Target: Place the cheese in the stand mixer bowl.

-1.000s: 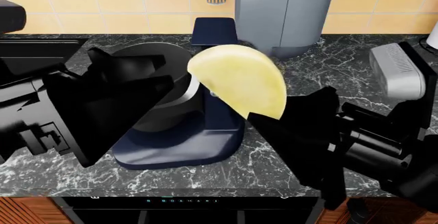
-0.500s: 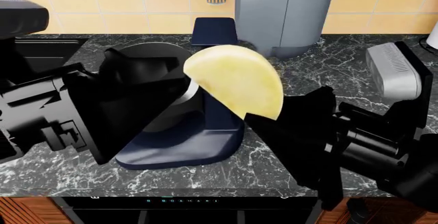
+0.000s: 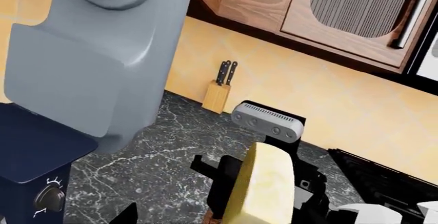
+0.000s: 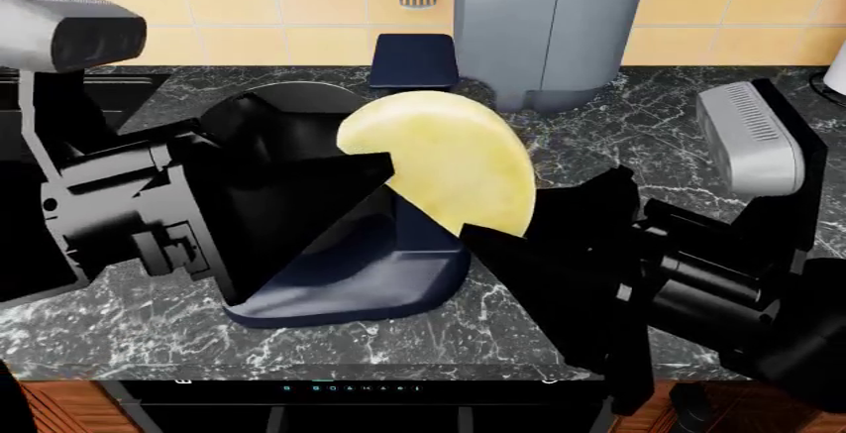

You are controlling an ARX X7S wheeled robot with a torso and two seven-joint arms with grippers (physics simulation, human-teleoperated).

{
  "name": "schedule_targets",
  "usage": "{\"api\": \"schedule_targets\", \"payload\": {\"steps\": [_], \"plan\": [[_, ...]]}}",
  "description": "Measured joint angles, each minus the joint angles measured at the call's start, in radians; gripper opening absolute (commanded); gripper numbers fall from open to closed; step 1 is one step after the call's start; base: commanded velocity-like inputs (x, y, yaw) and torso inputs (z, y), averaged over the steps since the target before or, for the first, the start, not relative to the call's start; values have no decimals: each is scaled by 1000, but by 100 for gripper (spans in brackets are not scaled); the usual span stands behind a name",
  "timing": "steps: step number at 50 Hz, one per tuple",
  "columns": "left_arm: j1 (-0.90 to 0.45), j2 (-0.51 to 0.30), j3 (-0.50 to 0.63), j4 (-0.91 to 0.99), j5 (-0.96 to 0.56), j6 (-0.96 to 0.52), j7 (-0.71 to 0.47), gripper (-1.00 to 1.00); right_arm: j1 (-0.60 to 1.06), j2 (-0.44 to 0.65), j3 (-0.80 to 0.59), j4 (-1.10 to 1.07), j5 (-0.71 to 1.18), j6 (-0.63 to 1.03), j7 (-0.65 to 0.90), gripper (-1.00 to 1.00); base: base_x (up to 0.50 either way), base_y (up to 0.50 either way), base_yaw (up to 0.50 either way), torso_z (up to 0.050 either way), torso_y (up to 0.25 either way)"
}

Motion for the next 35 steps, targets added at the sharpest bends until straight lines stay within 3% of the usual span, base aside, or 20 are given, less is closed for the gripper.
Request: {"api": "schedule_targets", "payload": {"steps": [26,27,35], "plan": [[-16,23,50,-12,57,34,62,100,7,-8,-15,-8,-7,2,5,-100,0,0,0,0,0],[-17,23,51,-12,57,36,62,-100,6,-8,-15,-9,-8,1,5,-100,0,0,0,0,0],[-15,24,56,-2,36,48,65,-100,4,-6,-15,-2,-36,-7,12,-100,0,0,0,0,0]]}}
